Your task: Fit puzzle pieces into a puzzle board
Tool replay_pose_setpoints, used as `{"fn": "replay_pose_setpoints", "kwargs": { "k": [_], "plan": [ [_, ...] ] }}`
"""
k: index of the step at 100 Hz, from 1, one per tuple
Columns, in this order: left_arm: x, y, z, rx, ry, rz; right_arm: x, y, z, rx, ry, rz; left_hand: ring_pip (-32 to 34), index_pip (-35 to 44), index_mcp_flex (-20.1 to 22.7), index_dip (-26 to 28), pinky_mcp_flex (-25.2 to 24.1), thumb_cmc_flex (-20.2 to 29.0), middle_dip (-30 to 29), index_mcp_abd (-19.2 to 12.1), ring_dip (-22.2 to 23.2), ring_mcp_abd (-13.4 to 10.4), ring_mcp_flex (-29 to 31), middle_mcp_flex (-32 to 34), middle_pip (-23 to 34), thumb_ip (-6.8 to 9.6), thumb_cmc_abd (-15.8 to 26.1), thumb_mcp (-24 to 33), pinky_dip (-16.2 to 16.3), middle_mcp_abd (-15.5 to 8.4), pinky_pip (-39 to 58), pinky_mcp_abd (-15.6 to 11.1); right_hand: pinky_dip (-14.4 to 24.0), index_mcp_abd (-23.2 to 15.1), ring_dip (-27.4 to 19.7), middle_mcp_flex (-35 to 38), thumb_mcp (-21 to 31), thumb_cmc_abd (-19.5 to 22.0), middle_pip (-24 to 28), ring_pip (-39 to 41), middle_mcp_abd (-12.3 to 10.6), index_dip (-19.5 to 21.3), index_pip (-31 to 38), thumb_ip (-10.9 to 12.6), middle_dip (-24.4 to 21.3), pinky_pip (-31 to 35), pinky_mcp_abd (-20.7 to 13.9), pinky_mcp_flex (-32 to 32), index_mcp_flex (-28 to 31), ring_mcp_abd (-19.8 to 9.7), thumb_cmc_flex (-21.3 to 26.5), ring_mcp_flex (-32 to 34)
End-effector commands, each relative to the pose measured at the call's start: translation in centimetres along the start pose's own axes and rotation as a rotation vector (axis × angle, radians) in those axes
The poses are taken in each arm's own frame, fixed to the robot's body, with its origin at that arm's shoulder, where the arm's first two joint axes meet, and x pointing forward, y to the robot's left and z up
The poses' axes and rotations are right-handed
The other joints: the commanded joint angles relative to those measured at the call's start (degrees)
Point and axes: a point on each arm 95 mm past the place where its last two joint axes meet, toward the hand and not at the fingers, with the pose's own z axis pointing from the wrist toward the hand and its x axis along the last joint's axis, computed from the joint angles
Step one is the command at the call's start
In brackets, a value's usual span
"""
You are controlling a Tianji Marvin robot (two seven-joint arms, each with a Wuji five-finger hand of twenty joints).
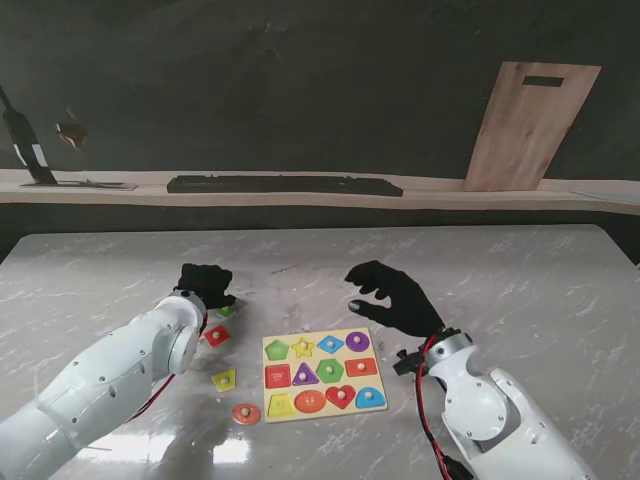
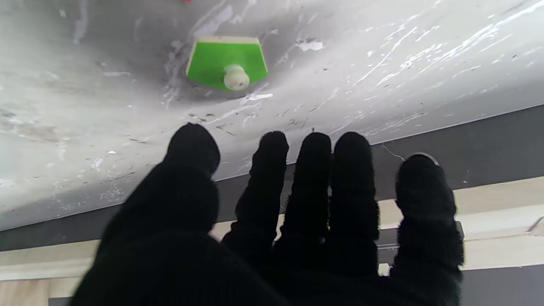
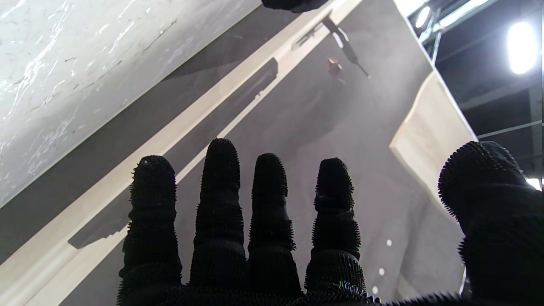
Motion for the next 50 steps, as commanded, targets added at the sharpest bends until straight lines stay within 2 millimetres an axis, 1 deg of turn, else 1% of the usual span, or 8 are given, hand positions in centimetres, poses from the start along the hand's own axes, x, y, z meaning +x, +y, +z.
{"fn": "replay_pose_setpoints", "kwargs": {
  "k": [1, 4, 6, 8, 27, 29, 31, 50],
  "plan": [
    [0.00, -0.41, 0.26, -0.001, -0.005, 0.002, 0.21, -0.34, -0.14, -0.001, 0.000, 0.005, 1.8, 1.7, 1.9, -0.7, 0.6, 1.4, 0.8, 0.9, -0.3, 1.5, 2.1, 1.5, 1.4, -0.16, 0.9, -1.7, 0.3, 1.7, 1.7, -5.9, 0.6, -1.9, 0.5, 1.4, 0.0, 0.9, -0.1, 0.5, -0.4, -0.3, -0.8, 1.9, 0.4, 0.9, 0.3, 0.1, 1.0, -0.3, -1.0, 1.1],
    [-0.03, -0.38, 0.31, -0.006, -0.008, 0.003, 0.22, -0.33, -0.15, -0.001, 0.001, 0.005, 1.8, 2.1, 2.3, -0.6, 0.7, 1.3, 0.9, 0.8, -0.3, 1.7, 2.2, 1.9, 1.6, -0.22, 1.1, -2.1, 0.3, 1.7, 1.7, -5.7, 0.6, -1.8, 0.5, 1.3, 0.0, 0.9, -0.1, 0.5, -0.4, -0.3, -0.8, 1.9, 0.4, 0.9, 0.2, 0.1, 1.0, -0.3, -1.0, 1.0],
    [-0.05, -0.36, 0.33, -0.010, -0.009, 0.003, 0.22, -0.33, -0.15, -0.001, 0.001, 0.005, 2.0, 3.4, 2.5, -1.7, 0.7, 5.2, 1.4, 0.6, -0.6, 1.9, 2.2, 2.3, 1.5, 0.67, 2.6, -9.5, 0.6, 1.7, 1.6, -5.5, 0.6, -1.8, 0.5, 1.4, 0.0, 0.9, -0.1, 0.5, -0.4, -0.3, -0.8, 1.9, 0.4, 0.9, 0.2, 0.1, 1.0, -0.3, -1.0, 1.1],
    [-0.07, -0.34, 0.34, -0.014, -0.011, 0.004, 0.23, -0.33, -0.15, -0.001, 0.001, 0.005, 2.0, 4.2, 3.0, -1.7, 0.8, 6.2, 1.6, 0.4, -0.7, 2.0, 2.3, 2.7, 1.6, 0.85, 2.9, -11.5, 0.7, 1.6, 1.6, -5.4, 0.6, -1.8, 0.5, 1.4, 0.0, 0.8, -0.1, 0.5, -0.4, -0.3, -0.7, 1.9, 0.4, 0.9, 0.3, 0.1, 1.1, -0.3, -0.9, 1.1],
    [-0.17, 0.04, 0.41, -0.042, -0.023, 0.012, 0.25, -0.34, -0.18, -0.001, 0.000, 0.004, 1.8, 5.2, 4.2, -1.2, 0.6, 6.6, 1.6, -0.1, -0.7, 2.4, 2.4, 3.4, 1.8, 0.83, 3.9, -13.8, 0.6, 1.6, 1.4, -5.0, 0.6, -1.9, 0.5, 1.4, 0.1, 0.9, -0.1, 0.4, -0.4, -0.4, -0.6, 1.9, 0.4, 0.9, 0.2, 0.1, 1.3, -0.3, -1.0, 1.0],
    [-0.17, 0.09, 0.42, -0.045, -0.024, 0.012, 0.25, -0.33, -0.19, -0.002, 0.000, 0.004, 1.5, 5.3, 4.3, -1.3, 0.5, 10.3, 1.5, -0.2, -0.6, 2.5, 2.3, 3.3, 1.9, 1.64, 5.6, -20.8, 0.7, 1.6, 1.3, -5.0, 0.6, -1.9, 0.5, 1.5, 0.0, 0.9, -0.1, 0.4, -0.4, -0.4, -0.6, 1.9, 0.4, 0.9, 0.2, 0.1, 1.2, -0.3, -1.0, 1.0],
    [-0.17, 0.13, 0.42, -0.048, -0.025, 0.013, 0.26, -0.33, -0.19, -0.002, 0.000, 0.003, 1.4, 5.3, 4.3, -1.4, 0.4, 11.3, 1.4, -0.2, -0.6, 2.6, 2.3, 3.3, 1.8, 1.85, 6.1, -22.6, 0.7, 1.6, 1.3, -4.9, 0.6, -1.9, 0.5, 1.4, 0.1, 0.9, -0.1, 0.4, -0.5, -0.4, -0.6, 1.9, 0.4, 0.9, 0.2, 0.1, 1.3, -0.4, -1.0, 1.0],
    [-0.03, 0.44, 0.39, -0.072, -0.034, 0.012, 0.24, -0.33, -0.19, -0.002, -0.002, 0.001, 0.6, 4.4, 4.2, -1.6, -0.5, 11.4, 1.1, -0.2, -0.8, 2.7, 1.2, 2.3, 0.8, 2.06, 6.7, -23.4, 0.5, 1.5, 0.6, -5.0, 0.6, -1.8, 0.5, 1.4, 0.1, 0.9, -0.1, 0.5, -0.4, -0.4, -0.6, 1.9, 0.4, 0.9, 0.2, 0.1, 1.2, -0.4, -1.0, 1.1]
  ]
}}
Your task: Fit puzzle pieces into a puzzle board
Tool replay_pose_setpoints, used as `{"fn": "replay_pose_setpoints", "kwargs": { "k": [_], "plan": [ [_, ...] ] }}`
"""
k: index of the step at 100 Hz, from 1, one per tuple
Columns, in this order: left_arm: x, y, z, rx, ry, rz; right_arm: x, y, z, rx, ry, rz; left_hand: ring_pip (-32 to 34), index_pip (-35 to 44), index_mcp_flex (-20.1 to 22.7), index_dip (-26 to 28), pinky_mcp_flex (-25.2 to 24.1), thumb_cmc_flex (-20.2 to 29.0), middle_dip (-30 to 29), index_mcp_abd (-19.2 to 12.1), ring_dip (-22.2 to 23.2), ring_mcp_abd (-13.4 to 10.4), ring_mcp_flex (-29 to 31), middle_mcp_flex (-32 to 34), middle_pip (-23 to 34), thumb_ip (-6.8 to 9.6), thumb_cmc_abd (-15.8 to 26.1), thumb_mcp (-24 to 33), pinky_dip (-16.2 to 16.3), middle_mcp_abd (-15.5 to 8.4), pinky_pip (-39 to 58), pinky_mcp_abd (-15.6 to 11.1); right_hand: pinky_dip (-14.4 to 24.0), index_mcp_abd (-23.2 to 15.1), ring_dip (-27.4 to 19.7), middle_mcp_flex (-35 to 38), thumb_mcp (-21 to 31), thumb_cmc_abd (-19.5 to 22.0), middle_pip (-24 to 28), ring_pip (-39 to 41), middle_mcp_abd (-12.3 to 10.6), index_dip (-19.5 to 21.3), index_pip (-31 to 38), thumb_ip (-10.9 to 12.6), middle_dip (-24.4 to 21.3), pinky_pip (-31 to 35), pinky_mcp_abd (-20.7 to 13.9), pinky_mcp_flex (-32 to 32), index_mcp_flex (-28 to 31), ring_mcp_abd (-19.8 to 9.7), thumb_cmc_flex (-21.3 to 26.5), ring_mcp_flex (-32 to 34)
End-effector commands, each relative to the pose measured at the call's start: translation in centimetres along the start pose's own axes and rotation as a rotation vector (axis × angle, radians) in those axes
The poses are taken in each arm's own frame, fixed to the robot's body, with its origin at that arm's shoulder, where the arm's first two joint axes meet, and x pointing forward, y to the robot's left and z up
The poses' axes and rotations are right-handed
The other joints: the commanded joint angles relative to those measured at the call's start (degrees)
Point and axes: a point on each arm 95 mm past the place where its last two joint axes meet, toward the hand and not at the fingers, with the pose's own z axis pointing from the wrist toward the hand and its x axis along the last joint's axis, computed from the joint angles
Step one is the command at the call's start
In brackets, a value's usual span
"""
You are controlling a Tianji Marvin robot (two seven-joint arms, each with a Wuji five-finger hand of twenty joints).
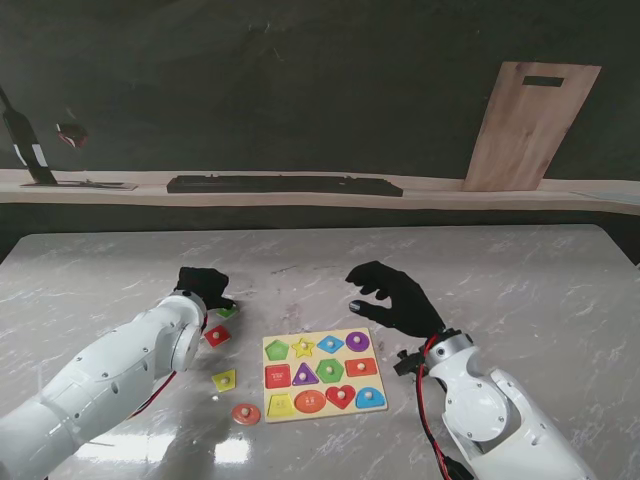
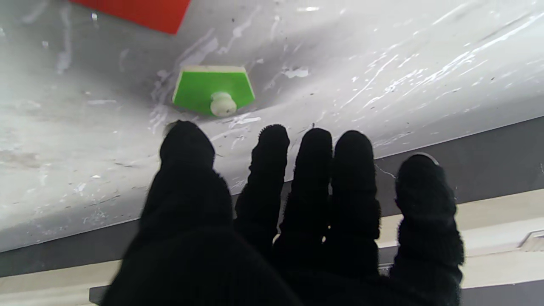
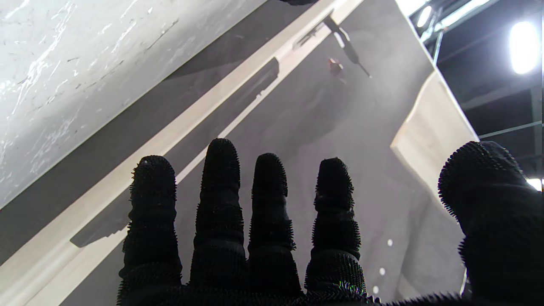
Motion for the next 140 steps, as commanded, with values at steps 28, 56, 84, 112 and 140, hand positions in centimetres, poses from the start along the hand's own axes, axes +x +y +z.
{"fn": "replay_pose_setpoints", "kwargs": {
  "k": [28, 56, 84, 112, 140],
  "plan": [
    [0.4, 0.2, 0.1, -0.032, -0.006, -0.013, 0.2, -0.2, -0.1, -0.007, 0.000, 0.001, -0.2, 1.8, 1.3, -0.3, -0.8, 5.2, 0.1, -1.4, -0.3, 2.2, 0.1, -0.1, 0.0, 1.80, 0.3, -1.0, 0.5, 1.0, 0.4, -5.2, 0.6, -1.9, 0.5, 1.3, 0.2, 0.9, -0.2, 0.5, -0.4, -0.4, -0.6, 1.9, 0.4, 0.9, 0.2, 0.1, 1.2, -0.4, -1.0, 1.0],
    [0.6, 0.9, 0.3, -0.051, -0.009, -0.020, 0.2, -0.2, -0.1, -0.007, 0.000, 0.000, -0.3, 3.0, 0.6, -0.6, -0.9, 7.2, 0.3, -1.9, -0.3, 2.1, 0.0, -0.1, 0.0, 1.74, -0.5, -1.0, 0.4, 0.7, 0.4, -5.3, 0.6, -2.0, 0.5, 1.3, 0.3, 0.9, -0.2, 0.5, -0.4, -0.4, -0.5, 1.9, 0.4, 0.9, 0.2, 0.2, 1.4, -0.3, -1.0, 1.0],
    [0.6, 1.4, 0.6, -0.066, -0.015, -0.029, 0.2, -0.1, -0.1, -0.012, 0.000, -0.002, -0.8, 5.3, 0.9, -1.6, -1.3, 9.3, 0.3, -3.3, -0.3, 2.4, -0.4, 0.0, -0.1, 1.13, 0.7, -1.5, 0.3, 0.2, 0.0, -5.2, 0.6, -2.0, 0.5, 1.3, 0.3, 0.9, -0.1, 0.5, -0.4, -0.5, -0.5, 1.9, 0.4, 0.9, 0.3, 0.2, 1.2, -0.3, -1.0, 1.0],
    [0.6, 1.4, 0.4, -0.087, -0.007, -0.043, 0.2, -0.1, -0.1, -0.013, -0.001, -0.001, -1.2, 5.9, 0.4, -2.9, -1.9, 14.2, 0.1, -3.2, -0.4, 2.4, -0.8, -0.2, -0.6, 0.50, 1.7, -1.9, 0.2, 0.2, -0.3, -5.4, 0.6, -1.9, 0.5, 1.3, 0.3, 0.9, -0.1, 0.5, -0.4, -0.5, -0.5, 1.9, 0.4, 0.9, 0.2, 0.2, 1.2, -0.4, -1.0, 1.0],
    [0.5, 1.5, 0.4, -0.096, -0.007, -0.061, 0.2, -0.1, -0.1, -0.012, -0.002, 0.000, -1.3, 6.0, 0.9, -3.0, -2.0, 16.0, 0.1, -3.4, -0.4, 2.5, -0.8, 0.2, -0.5, 0.84, 3.1, -1.9, 0.1, 0.0, -0.4, -5.3, 0.5, -2.0, 0.5, 1.3, 0.3, 0.9, -0.1, 0.5, -0.3, -0.5, -0.5, 1.9, 0.4, 0.9, 0.2, 0.1, 1.3, -0.3, -1.0, 1.0]
  ]
}}
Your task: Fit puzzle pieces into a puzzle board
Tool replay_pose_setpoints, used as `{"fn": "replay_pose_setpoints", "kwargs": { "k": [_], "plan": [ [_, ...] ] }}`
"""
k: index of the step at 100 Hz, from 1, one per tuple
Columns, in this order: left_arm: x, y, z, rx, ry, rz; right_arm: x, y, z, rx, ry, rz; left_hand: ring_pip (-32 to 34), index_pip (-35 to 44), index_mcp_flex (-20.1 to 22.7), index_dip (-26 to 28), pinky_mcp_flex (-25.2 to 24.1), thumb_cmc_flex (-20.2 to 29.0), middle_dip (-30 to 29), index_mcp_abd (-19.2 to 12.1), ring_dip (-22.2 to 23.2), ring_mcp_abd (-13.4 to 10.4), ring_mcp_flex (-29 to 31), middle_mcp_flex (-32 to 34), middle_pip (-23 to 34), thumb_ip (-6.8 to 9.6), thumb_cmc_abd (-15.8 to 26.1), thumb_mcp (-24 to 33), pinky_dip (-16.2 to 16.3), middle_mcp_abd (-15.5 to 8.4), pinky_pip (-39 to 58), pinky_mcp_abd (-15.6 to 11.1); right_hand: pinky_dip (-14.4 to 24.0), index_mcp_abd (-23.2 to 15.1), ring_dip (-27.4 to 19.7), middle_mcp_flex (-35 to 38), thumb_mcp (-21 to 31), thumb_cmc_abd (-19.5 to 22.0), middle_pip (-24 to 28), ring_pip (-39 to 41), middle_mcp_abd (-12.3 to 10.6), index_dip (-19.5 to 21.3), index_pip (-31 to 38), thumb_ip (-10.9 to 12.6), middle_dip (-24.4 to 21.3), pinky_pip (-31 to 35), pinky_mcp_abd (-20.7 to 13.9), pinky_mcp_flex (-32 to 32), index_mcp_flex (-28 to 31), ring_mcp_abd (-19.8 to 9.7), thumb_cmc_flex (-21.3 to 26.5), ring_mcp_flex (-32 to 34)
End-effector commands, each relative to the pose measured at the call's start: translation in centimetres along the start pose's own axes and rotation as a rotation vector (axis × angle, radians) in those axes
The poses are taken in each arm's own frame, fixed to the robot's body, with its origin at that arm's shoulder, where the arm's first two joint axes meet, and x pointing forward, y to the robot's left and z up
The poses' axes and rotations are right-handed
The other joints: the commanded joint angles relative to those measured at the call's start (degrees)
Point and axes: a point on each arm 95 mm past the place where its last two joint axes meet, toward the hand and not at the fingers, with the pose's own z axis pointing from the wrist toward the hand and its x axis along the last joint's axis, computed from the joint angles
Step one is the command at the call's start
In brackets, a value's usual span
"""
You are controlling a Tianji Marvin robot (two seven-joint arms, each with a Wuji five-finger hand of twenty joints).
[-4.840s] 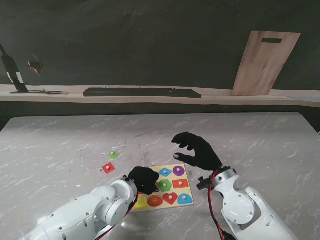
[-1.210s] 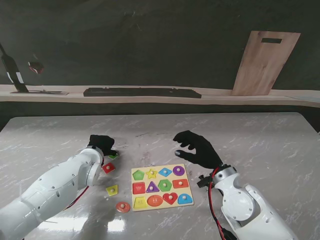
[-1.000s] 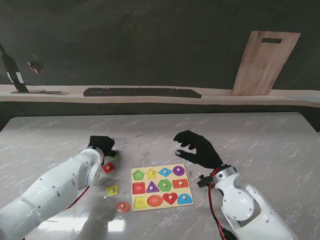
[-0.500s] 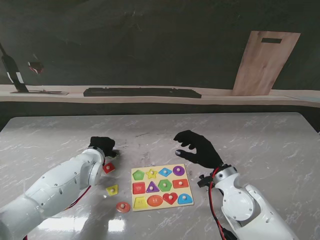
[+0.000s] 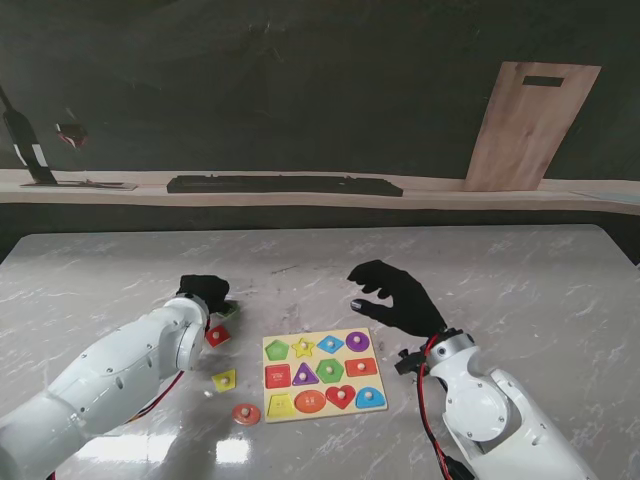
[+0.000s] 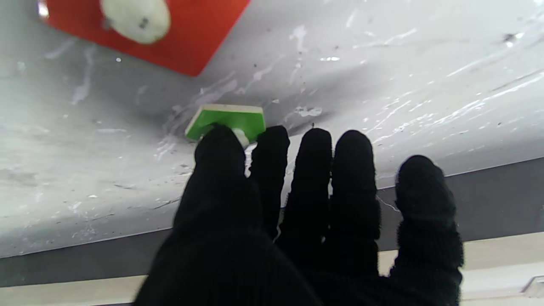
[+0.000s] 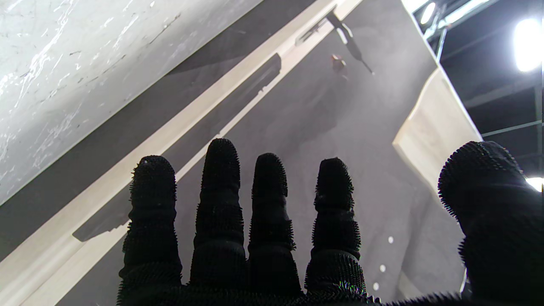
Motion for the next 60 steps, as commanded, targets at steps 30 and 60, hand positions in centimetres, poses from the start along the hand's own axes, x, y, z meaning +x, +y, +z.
{"fn": "replay_pose_setpoints", "kwargs": {
  "k": [30, 60],
  "plan": [
    [0.53, 0.88, 0.15, -0.034, 0.036, 0.013, 0.20, -0.29, -0.10, -0.003, 0.002, 0.005, 1.9, 8.6, 2.8, 2.3, 2.5, -13.0, 7.2, -4.5, -0.2, 0.9, 2.4, 5.1, 2.4, 1.15, -9.9, 36.0, 0.6, 0.1, 2.2, -5.8, 0.5, -2.0, 0.5, 1.3, 0.4, 0.9, -0.1, 0.5, -0.4, -0.5, -0.5, 1.9, 0.4, 0.9, 0.2, 0.1, 1.2, -0.3, -1.0, 1.0],
    [0.70, 1.12, -0.33, -0.026, 0.070, 0.016, 0.20, -0.29, -0.13, -0.003, 0.004, 0.007, 5.8, 12.9, 2.7, 4.7, 6.7, -15.9, 8.4, -3.0, 0.5, -0.8, 6.4, 7.3, 7.4, 1.63, -12.9, 40.8, 1.1, 2.2, 5.6, -6.3, 0.5, -2.0, 0.5, 1.4, 0.4, 1.0, -0.1, 0.5, -0.4, -0.5, -0.6, 1.9, 0.5, 0.9, 0.2, 0.1, 1.0, -0.4, -1.0, 1.0]
  ]
}}
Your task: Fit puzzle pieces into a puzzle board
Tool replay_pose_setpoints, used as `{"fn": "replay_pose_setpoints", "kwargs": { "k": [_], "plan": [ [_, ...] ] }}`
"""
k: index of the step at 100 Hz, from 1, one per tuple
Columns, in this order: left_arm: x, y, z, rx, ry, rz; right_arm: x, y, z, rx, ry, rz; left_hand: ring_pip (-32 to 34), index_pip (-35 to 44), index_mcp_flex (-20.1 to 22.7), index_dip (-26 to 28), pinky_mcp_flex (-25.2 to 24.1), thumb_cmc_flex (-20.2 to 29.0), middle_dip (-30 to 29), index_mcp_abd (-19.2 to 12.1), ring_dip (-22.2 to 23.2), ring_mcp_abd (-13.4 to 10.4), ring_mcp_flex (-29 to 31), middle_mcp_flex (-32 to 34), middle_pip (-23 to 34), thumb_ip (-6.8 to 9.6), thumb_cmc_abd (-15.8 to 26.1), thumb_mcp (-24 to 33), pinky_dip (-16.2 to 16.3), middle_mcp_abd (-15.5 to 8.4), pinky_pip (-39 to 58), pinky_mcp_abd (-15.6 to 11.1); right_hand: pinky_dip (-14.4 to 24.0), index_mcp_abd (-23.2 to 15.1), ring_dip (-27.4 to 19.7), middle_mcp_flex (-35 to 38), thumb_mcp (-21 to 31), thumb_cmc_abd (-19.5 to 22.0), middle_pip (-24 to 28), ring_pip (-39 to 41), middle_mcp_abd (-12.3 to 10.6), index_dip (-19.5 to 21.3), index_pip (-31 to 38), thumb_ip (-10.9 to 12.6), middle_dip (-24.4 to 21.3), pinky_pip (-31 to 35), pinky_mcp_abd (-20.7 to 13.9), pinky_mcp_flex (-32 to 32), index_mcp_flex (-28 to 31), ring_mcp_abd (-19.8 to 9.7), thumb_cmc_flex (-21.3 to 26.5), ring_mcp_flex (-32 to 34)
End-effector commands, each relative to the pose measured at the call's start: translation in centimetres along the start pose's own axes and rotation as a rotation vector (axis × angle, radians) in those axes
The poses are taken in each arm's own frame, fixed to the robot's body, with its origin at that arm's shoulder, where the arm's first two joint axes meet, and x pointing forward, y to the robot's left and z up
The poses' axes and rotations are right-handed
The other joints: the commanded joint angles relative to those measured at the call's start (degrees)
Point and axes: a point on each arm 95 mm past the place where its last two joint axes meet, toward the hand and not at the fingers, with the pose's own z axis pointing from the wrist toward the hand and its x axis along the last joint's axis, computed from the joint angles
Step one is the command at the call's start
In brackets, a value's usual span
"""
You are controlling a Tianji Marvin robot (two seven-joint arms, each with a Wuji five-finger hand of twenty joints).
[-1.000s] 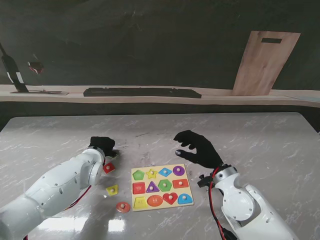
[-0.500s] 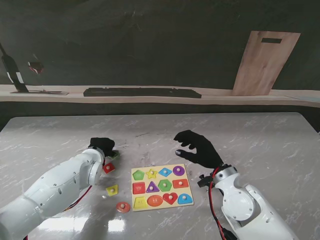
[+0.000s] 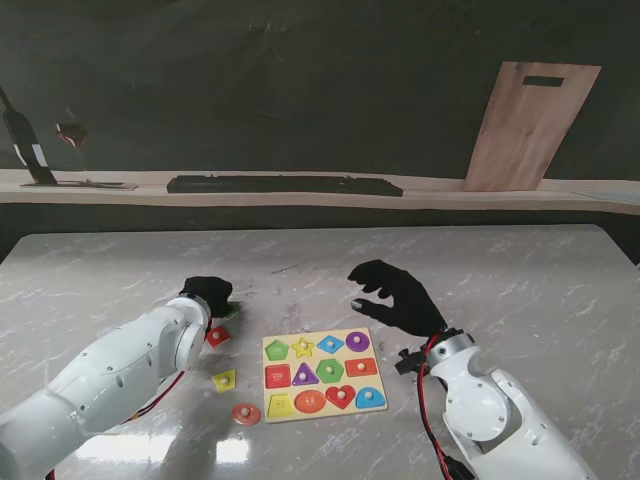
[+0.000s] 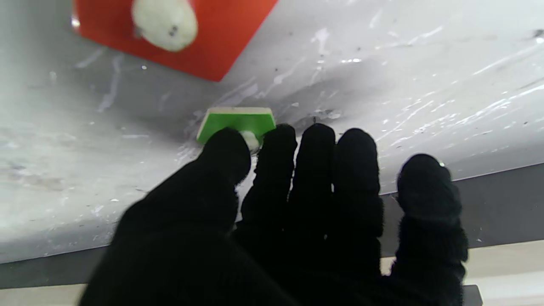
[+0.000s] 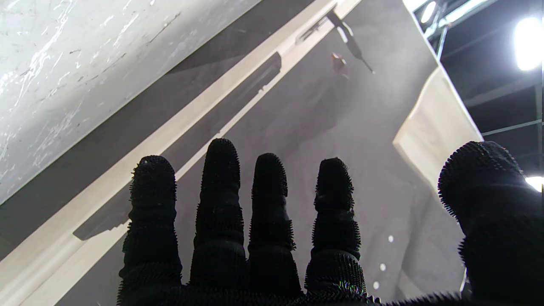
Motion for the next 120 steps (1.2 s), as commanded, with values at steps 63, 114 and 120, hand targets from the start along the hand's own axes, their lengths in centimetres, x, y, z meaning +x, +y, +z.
{"fn": "replay_pose_setpoints", "kwargs": {
  "k": [63, 114, 120],
  "plan": [
    [4.2, -1.5, -4.7, 0.069, 0.290, 0.052, 0.3, -0.6, -0.3, 0.010, 0.012, 0.011, 3.0, 4.9, 3.3, 2.6, 0.3, -2.7, 3.7, -8.7, 1.2, -1.3, 1.8, 2.4, 2.2, 2.71, -5.0, 8.3, 0.5, 0.5, 2.5, -6.8, 0.6, -2.0, 0.5, 1.4, 1.1, 1.5, -0.1, 0.5, -0.4, -0.6, -0.7, 2.1, 0.4, 0.9, 0.1, 0.1, 1.0, -0.3, -1.4, 0.9],
    [8.1, -1.0, -6.4, 0.003, 0.452, 0.079, 0.4, -0.8, -0.2, 0.021, 0.014, 0.020, 2.6, 5.0, 2.7, 3.2, 0.1, -2.9, 4.4, -8.8, 1.3, -1.6, 1.5, 2.1, 1.8, 2.75, -4.6, 8.2, 0.4, 0.0, 2.5, -7.2, 0.6, -2.1, 0.5, 1.4, 1.1, 1.5, -0.2, 0.5, -0.4, -0.6, -0.6, 2.0, 0.4, 0.9, 0.2, 0.1, 1.1, -0.3, -1.4, 1.0],
    [8.3, -0.9, -6.5, 0.001, 0.460, 0.088, 0.4, -0.8, -0.2, 0.021, 0.013, 0.020, 2.6, 4.9, 2.6, 3.2, 0.0, -2.9, 4.4, -8.9, 1.4, -1.6, 1.5, 2.0, 1.8, 2.70, -4.5, 8.1, 0.4, 0.0, 2.4, -7.1, 0.6, -2.1, 0.5, 1.4, 1.0, 1.5, -0.2, 0.5, -0.4, -0.6, -0.6, 2.0, 0.4, 0.9, 0.2, 0.1, 1.1, -0.3, -1.4, 1.0]
  ]
}}
